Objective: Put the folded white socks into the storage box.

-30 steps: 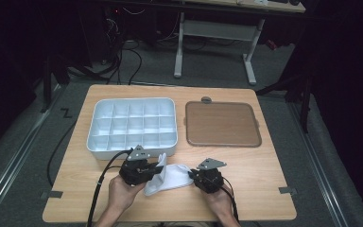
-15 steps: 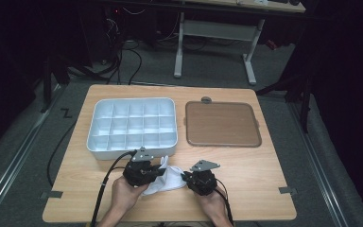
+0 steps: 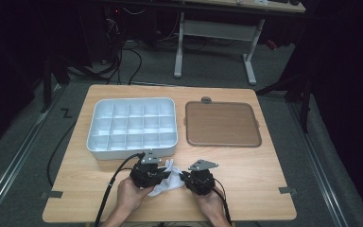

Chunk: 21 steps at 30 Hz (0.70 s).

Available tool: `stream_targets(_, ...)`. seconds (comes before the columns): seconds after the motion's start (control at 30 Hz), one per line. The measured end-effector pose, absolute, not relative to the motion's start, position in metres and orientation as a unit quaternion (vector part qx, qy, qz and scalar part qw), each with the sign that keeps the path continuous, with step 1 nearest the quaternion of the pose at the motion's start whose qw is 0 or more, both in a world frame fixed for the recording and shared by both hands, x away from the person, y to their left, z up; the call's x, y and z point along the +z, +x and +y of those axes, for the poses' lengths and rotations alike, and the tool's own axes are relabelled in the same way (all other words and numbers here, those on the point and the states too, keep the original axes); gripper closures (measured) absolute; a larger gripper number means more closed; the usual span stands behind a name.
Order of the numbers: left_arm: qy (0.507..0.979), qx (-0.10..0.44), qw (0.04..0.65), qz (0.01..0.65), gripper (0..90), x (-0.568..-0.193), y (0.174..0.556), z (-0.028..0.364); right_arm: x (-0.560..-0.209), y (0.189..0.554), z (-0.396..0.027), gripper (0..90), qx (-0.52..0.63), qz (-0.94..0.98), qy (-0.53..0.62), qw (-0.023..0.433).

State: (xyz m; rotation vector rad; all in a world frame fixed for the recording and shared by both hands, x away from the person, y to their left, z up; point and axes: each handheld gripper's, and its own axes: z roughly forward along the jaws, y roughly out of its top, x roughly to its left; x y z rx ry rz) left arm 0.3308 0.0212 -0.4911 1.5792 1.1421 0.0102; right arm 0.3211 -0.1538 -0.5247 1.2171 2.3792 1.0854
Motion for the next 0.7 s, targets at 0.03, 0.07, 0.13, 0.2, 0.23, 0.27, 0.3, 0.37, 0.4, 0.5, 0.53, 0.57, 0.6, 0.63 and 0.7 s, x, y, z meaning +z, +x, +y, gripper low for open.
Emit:
stream_targets(0.03,0.672,0.006,0.56,0.484,79.3,-0.492,0.331,0.02,-0.525,0.321,-0.153,82.1,0.373,0.818,0.419,0.129)
stream_targets(0.07,0.675,0.008,0.558,0.483,79.2,-0.494,0.33,0.018,-0.525,0.321,-0.153,81.9,0.373,0.817,0.42,0.128)
stream_targets(0.13,0.676,0.008,0.557,0.482,79.1,-0.495,0.33,0.017,-0.525,0.321,-0.153,81.8,0.374,0.818,0.418,0.129)
stream_targets(0.2,0.677,0.007,0.556,0.482,79.0,-0.499,0.331,0.014,-0.525,0.322,-0.153,81.7,0.373,0.818,0.417,0.129)
stream_targets(0.23,0.677,0.007,0.556,0.482,79.0,-0.499,0.331,0.014,-0.525,0.322,-0.153,81.7,0.373,0.819,0.417,0.129)
stream_targets(0.27,0.677,0.005,0.555,0.483,79.0,-0.5,0.331,0.013,-0.525,0.322,-0.153,81.7,0.373,0.819,0.417,0.129)
stream_targets(0.3,0.676,0.002,0.554,0.485,78.8,-0.502,0.332,0.013,-0.526,0.322,-0.153,81.7,0.373,0.82,0.415,0.129)
stream_targets(0.37,0.679,-0.002,0.548,0.488,78.7,-0.507,0.332,0.011,-0.526,0.322,-0.153,81.7,0.373,0.82,0.416,0.128)
stream_targets(0.4,0.681,0.0,0.546,0.488,78.7,-0.508,0.333,0.01,-0.526,0.323,-0.153,81.7,0.373,0.82,0.416,0.128)
stream_targets(0.5,0.685,0.005,0.542,0.487,78.7,-0.51,0.333,0.009,-0.526,0.322,-0.15,81.7,0.371,0.82,0.419,0.123)
stream_targets(0.53,0.687,0.008,0.539,0.487,78.7,-0.512,0.334,0.01,-0.527,0.323,-0.149,81.7,0.372,0.821,0.416,0.123)
stream_targets(0.57,0.688,0.01,0.538,0.487,78.7,-0.512,0.334,0.01,-0.527,0.323,-0.148,81.7,0.373,0.821,0.414,0.122)
stream_targets(0.6,0.69,0.011,0.536,0.486,78.7,-0.513,0.334,0.01,-0.527,0.323,-0.146,81.7,0.371,0.821,0.416,0.12)
stream_targets(0.63,0.69,0.011,0.536,0.486,78.8,-0.513,0.334,0.01,-0.527,0.323,-0.146,81.7,0.371,0.821,0.416,0.12)
stream_targets(0.7,0.692,0.018,0.532,0.488,78.8,-0.514,0.336,0.014,-0.528,0.324,-0.142,81.7,0.373,0.823,0.412,0.119)
